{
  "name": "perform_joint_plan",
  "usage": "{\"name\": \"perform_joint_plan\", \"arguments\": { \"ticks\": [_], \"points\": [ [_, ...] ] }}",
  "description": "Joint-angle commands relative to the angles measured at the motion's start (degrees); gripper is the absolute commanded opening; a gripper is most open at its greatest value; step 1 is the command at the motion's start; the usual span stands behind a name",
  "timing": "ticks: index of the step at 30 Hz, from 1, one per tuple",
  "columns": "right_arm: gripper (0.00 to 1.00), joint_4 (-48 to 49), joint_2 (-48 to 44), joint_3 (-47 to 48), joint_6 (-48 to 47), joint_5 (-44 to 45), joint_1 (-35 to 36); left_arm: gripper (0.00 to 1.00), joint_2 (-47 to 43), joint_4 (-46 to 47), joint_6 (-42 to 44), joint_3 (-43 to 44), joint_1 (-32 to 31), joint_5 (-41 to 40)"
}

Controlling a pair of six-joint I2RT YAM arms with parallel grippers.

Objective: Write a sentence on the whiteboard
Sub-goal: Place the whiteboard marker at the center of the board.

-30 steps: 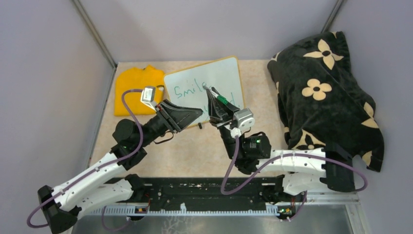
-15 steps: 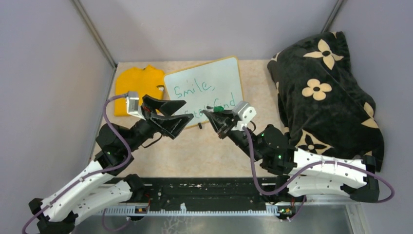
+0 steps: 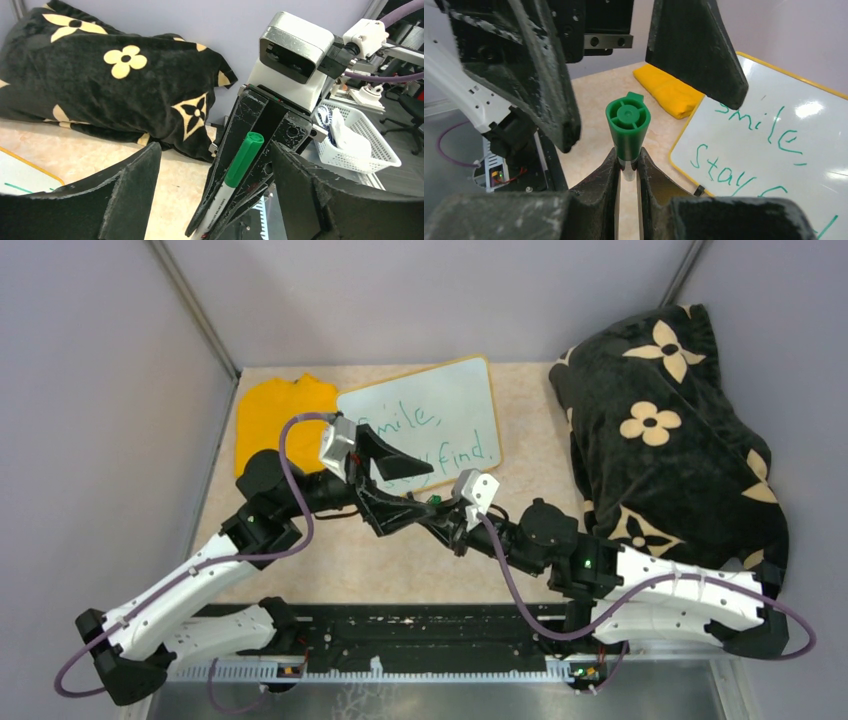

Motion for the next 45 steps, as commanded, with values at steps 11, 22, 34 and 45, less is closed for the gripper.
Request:
{"name": "perform_joint_plan", "arguments": {
  "ticks": [11,22,34,45],
  "points": [
    [0.00,-1.16,-2.58,2.04,2.57,-5.83,-0.28,0.55,2.30,-2.45,1.78,2.53,-0.19,12.25],
    [0.00,-1.24,-2.54,2.27,3.54,-7.04,-0.31,0.27,2.51,-1.35,0.36,1.31,-0.19,14.94],
    [0.04,1.92,-2.53,0.71,7.23,-7.07,-0.28,0.00,-1.74,7.38,-6.82,-5.96,-0.19,6.20],
    [0.41,13.15,-3.97,-5.41,15.68,-1.71,-0.32,0.00,-5.72,20.00,-16.49,-14.60,-0.19,-3.32]
  ]
}}
